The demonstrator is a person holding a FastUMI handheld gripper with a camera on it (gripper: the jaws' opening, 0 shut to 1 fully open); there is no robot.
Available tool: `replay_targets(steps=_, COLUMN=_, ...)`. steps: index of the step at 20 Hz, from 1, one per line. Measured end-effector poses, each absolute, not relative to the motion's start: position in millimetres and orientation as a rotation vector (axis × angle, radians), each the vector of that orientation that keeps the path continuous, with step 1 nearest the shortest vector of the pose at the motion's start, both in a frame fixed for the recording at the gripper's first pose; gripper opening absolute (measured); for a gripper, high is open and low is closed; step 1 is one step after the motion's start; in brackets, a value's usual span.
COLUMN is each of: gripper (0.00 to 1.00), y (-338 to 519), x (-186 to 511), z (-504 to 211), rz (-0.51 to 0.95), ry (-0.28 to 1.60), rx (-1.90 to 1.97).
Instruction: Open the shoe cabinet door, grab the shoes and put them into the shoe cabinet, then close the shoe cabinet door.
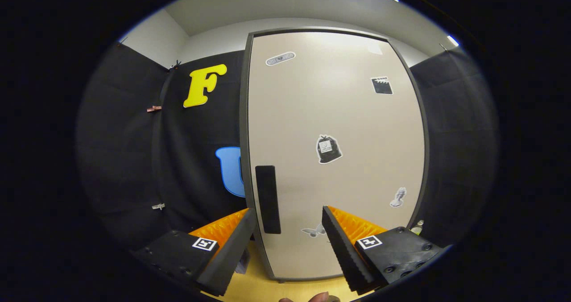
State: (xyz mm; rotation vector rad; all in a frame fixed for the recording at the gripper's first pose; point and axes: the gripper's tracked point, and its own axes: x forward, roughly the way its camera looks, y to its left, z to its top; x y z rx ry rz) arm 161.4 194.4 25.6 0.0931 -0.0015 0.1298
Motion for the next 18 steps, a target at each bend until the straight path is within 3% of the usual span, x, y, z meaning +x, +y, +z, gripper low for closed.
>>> replay_targets(steps=6, gripper=0.98, y=223.3, x=212.5, z=13.4, rz=0.115, ry=0.01, rx=0.044)
replay_targets(steps=8, gripper=0.92, y=228.5, x=222.5, z=8.2, rz=0.105, ry=0.02, rx=0.033)
replay_targets(steps=11, gripper=0.53, y=229.6, x=231.0, z=-0.3, rz=0.081, ry=0.028, rx=0.001)
replay_targets(steps=14, gripper=0.52, y=227.2, x=226.6, z=4.3, rz=0.055, ry=-0.03, rx=-0.025)
replay_targets(steps=15, gripper=0.37, y=227.6, x=233.1, z=2.3, rz=0.061, ry=-0.023, rx=-0.005)
replay_targets(steps=18, gripper=0.3, y=224.8, x=230.9, z=1.8, rz=0.073, ry=-0.01, rx=0.024)
